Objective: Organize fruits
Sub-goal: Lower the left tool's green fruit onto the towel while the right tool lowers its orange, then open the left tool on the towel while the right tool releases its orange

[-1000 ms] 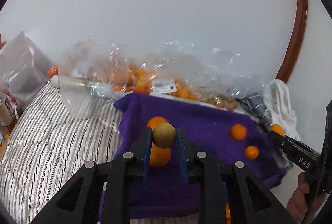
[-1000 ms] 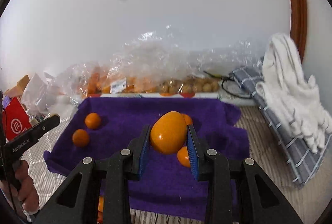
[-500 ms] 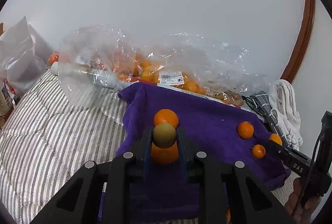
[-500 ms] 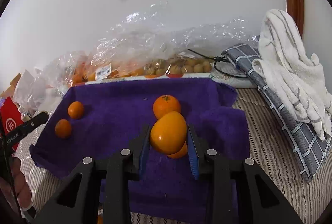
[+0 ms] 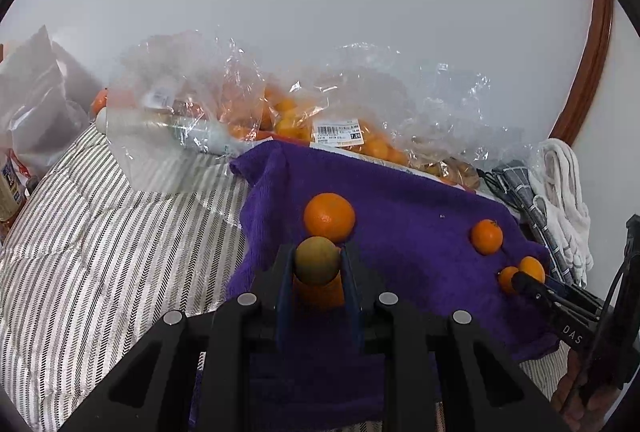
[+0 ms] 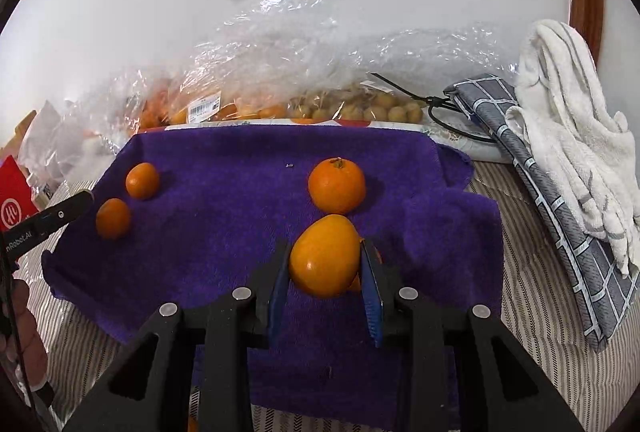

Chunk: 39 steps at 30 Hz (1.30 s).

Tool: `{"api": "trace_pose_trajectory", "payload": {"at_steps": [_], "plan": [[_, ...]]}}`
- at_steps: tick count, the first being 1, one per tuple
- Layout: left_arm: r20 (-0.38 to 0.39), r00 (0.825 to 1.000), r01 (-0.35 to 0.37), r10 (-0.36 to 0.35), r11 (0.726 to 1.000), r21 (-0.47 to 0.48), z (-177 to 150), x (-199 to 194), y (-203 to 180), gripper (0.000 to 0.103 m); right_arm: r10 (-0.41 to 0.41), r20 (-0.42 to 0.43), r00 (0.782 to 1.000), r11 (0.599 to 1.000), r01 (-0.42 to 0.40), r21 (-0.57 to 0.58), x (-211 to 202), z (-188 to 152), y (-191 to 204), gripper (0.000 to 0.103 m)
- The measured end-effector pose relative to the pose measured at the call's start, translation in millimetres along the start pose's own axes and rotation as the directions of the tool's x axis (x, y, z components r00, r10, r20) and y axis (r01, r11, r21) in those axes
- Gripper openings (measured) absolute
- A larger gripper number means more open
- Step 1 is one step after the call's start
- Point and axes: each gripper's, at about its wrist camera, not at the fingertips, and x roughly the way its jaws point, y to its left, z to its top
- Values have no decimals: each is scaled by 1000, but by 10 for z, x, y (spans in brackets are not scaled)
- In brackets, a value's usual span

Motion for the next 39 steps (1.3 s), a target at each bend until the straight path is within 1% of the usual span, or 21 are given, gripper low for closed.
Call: {"api": "trace_pose_trajectory", "payload": {"at_steps": [10, 17, 26, 32, 39], "plan": [[-15, 1000, -16, 17, 999, 29, -31, 42, -32, 23, 13, 7, 1000, 1000, -12, -21, -67, 4, 38, 33], [-19, 1000, -12, 12, 1000, 21, -30, 48, -9, 23, 18, 2, 1000, 999, -18, -48, -85, -6, 102, 33], [-33, 999, -35, 34, 999, -8, -6, 75, 63, 23, 26, -19, 999, 998, -27, -60, -45, -16, 150, 33], [-33, 998, -52, 53, 999, 11, -17, 66, 24, 23, 27, -35, 999, 996, -30, -84, -9, -34, 217, 33], [-39, 998, -50, 50, 999, 12, -16, 71, 30, 23, 13, -58, 998, 993, -19, -114, 48, -61, 265, 33]]}}
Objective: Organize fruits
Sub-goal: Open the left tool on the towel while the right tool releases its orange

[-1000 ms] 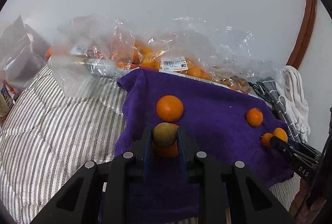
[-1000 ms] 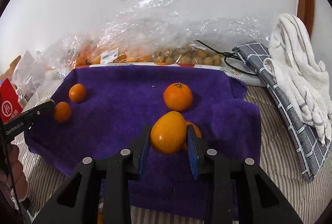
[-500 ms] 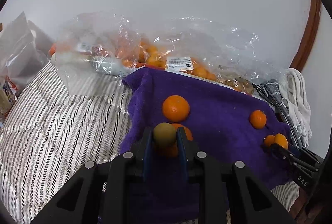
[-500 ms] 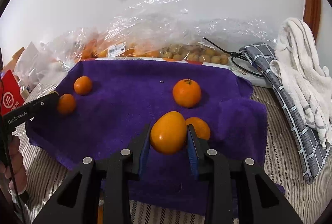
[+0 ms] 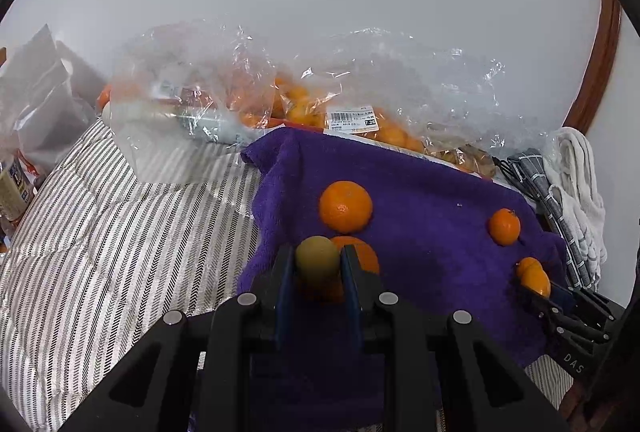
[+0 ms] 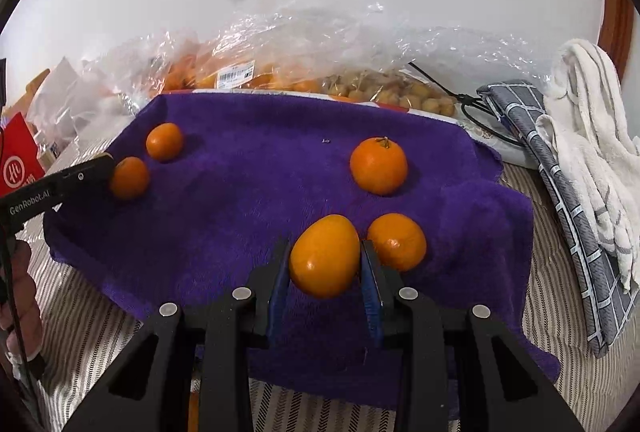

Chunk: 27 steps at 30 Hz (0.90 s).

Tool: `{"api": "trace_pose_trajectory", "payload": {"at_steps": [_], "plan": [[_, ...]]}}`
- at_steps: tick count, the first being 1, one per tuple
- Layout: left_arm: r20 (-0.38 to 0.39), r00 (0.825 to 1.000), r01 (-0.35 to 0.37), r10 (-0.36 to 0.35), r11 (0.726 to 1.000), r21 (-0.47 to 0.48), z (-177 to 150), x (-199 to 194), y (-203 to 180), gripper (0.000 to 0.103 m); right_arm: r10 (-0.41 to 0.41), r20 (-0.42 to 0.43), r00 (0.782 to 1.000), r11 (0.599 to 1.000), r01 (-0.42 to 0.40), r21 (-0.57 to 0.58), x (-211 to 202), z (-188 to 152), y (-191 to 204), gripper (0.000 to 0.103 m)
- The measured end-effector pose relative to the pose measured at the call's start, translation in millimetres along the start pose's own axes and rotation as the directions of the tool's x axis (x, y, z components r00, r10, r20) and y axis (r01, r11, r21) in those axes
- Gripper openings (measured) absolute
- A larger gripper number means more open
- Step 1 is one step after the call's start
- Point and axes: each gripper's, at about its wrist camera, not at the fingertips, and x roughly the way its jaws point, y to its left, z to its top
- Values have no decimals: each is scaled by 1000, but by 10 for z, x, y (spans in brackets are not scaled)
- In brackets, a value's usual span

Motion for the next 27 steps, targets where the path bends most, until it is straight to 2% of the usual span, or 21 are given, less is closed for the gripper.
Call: {"api": "trace_pose_trajectory", "payload": {"at_steps": [10, 20, 23, 27], "plan": [[-2, 1000, -2, 2, 1000, 1, -11, 5, -5, 23, -15, -47, 999, 1000, 14, -19, 102, -38, 20, 33], [-6, 1000, 5, -5, 1000, 3, -31, -6, -17, 23, -14, -49, 999, 1000, 14, -13, 100, -40, -1, 34], [-10, 1000, 9, -9, 1000, 6, -36, -7, -28, 23, -15, -48, 999, 1000, 14, -14, 100, -41, -2, 36], [-19, 1000, 25, -25, 1000, 7, -29, 5, -31, 28, -13, -40, 999, 1000, 12, -19, 80, -46, -1, 45]]}}
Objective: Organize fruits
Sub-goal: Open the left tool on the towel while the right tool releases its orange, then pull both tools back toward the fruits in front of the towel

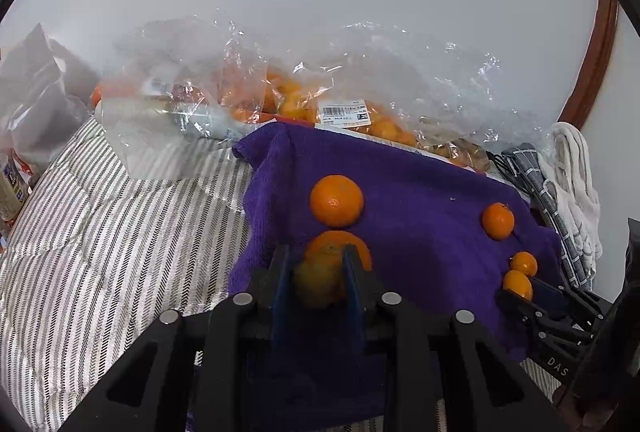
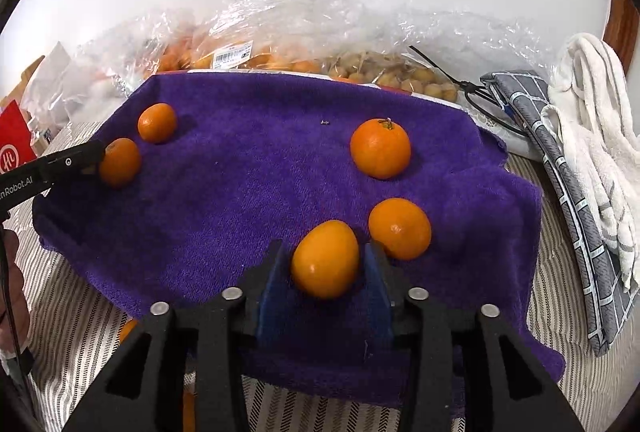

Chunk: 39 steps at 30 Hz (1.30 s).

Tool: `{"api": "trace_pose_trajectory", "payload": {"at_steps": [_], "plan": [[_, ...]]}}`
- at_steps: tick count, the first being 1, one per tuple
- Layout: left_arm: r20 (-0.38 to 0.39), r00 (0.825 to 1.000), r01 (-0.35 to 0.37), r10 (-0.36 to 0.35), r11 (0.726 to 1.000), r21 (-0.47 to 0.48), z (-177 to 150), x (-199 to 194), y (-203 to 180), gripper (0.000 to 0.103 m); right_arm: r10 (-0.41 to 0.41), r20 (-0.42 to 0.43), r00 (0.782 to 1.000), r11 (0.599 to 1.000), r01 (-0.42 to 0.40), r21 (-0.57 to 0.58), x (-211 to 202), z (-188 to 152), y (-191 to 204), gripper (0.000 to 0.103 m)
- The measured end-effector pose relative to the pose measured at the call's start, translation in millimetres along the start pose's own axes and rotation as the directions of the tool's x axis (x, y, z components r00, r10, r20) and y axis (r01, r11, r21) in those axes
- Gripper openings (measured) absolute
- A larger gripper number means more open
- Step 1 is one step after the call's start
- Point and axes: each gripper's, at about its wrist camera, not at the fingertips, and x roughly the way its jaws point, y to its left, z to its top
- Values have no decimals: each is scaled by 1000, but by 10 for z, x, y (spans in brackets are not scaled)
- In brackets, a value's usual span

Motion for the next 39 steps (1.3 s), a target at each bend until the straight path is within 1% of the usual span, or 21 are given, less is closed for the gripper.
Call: {"api": "trace_pose_trajectory", "payload": {"at_steps": [2, 4, 9, 11, 14, 20, 23, 29, 33, 36, 39], "plan": [[0, 1000, 7, -7, 1000, 3, 0, -4, -10, 33, 0, 6, 1000, 1000, 0, -7, -18, 4, 2, 48], [6, 1000, 9, -9, 1000, 8, 0, -12, -21, 37, 4, 13, 1000, 1000, -3, -17, -39, 6, 16, 51], [19, 999, 27, -27, 1000, 8, 1, -48, -21, 39, 12, 29, 999, 999, -11, -31, -93, 17, 50, 56], [31, 999, 33, -33, 999, 7, 2, -74, -22, 43, 14, 35, 999, 999, -13, -29, -103, 27, 57, 58], [51, 998, 40, -40, 999, 6, 4, -119, -28, 46, 10, 47, 999, 1000, -9, -18, -135, 33, 37, 59], [75, 996, 42, -44, 999, 18, 12, -169, -64, 48, -2, 65, 998, 1000, 1, 8, -177, 44, -17, 60], [90, 995, 36, -39, 999, 28, 4, -186, -87, 48, 18, 80, 997, 999, -20, 27, -225, 42, -39, 60], [149, 989, -26, 16, 998, 66, -23, -261, -175, 48, 21, 129, 991, 999, -25, 29, -364, 60, -25, 60], [166, 986, -7, -5, 998, 70, -33, -319, -213, 48, 44, 162, 986, 995, -57, 79, -541, 78, -68, 61], [171, 985, -13, -1, 997, 80, -45, -345, -240, 48, 31, 158, 987, 994, -47, 98, -663, 58, -103, 61], [175, 985, -22, 4, 995, 99, -62, -373, -273, 48, 12, 131, 991, 994, -27, 109, -729, -11, -144, 61]]}}
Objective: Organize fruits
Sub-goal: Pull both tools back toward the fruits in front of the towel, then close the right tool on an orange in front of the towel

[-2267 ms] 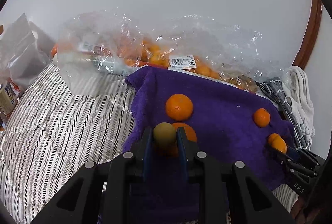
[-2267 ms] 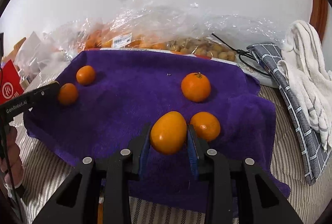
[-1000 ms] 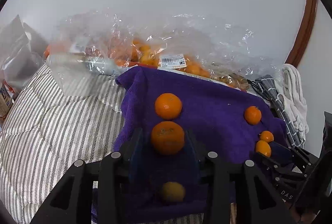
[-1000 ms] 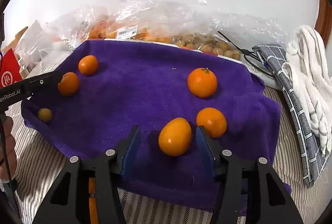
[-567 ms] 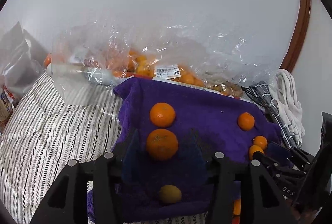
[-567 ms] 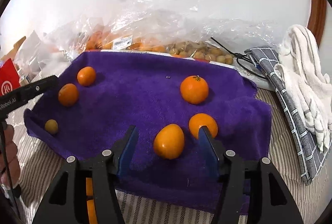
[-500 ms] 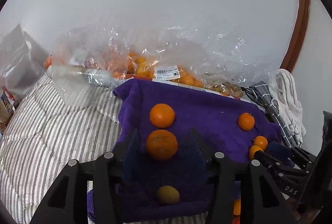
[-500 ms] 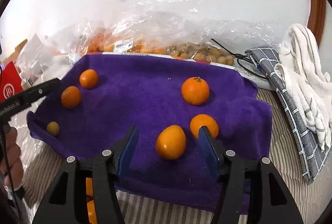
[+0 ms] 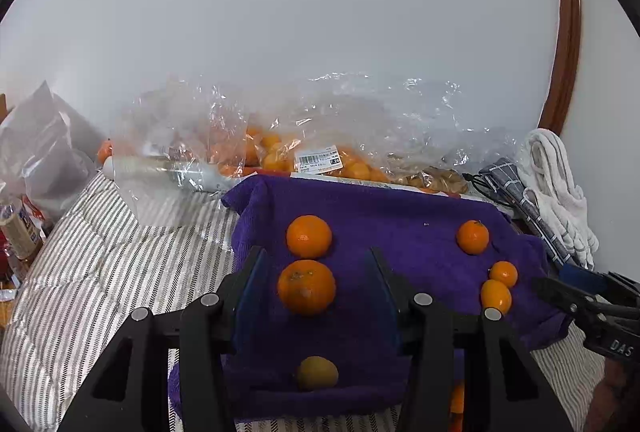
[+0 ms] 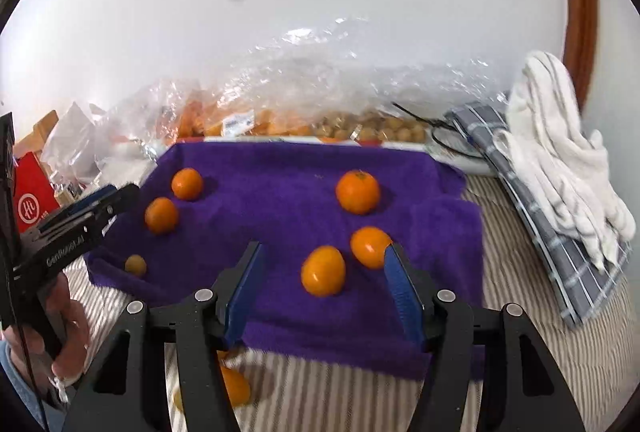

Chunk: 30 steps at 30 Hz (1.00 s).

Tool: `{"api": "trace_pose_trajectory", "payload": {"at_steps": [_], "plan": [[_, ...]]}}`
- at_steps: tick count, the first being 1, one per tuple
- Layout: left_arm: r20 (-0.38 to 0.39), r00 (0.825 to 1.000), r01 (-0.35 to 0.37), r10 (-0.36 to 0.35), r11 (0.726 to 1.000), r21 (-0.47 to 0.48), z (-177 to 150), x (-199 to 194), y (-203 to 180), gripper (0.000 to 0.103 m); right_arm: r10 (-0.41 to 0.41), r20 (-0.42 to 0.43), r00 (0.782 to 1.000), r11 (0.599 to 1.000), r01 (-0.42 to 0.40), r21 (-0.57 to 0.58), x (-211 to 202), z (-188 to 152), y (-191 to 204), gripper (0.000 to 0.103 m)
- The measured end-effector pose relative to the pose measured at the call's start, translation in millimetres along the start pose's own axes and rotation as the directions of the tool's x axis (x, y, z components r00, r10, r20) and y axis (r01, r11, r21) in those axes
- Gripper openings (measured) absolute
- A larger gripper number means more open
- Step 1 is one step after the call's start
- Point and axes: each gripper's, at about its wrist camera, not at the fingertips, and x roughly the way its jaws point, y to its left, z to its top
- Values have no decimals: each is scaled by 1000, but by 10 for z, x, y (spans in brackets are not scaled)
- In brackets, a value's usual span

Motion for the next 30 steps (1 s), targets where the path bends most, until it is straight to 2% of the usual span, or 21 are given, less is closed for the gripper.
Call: {"api": "trace_pose_trajectory", "payload": {"at_steps": [4, 9, 12, 15, 21, 22, 25, 30], "plan": [[0, 1000, 18, -18, 999, 45, -14, -98, -49, 48, -5, -36, 999, 1000, 6, 11, -100, -178, -51, 61], [-27, 999, 27, -28, 1000, -11, -144, -316, 117, 48, -16, -49, 999, 999, 15, -33, -235, -389, 21, 61], [-55, 999, -4, 2, 999, -41, -274, -413, 269, 48, -15, -54, 998, 998, 11, -65, -291, -500, 109, 61], [-107, 993, -50, 44, 997, -55, -392, -485, 425, 53, -4, -66, 998, 997, -1, -80, -297, -590, 199, 59], [-185, 979, -98, 83, 993, -72, -654, -583, 703, 54, 37, -97, 995, 998, -42, -54, -251, -661, 317, 55], [-214, 975, -84, 66, 993, -79, -696, -572, 737, 53, 51, -100, 994, 997, -56, -49, -253, -668, 339, 55], [-216, 975, -72, 52, 994, -87, -734, -596, 761, 53, 88, -103, 991, 995, -93, -48, -273, -689, 425, 55], [-237, 970, -71, 46, 993, -99, -759, -579, 783, 53, 70, -117, 991, 995, -78, -64, -209, -692, 520, 55]]}}
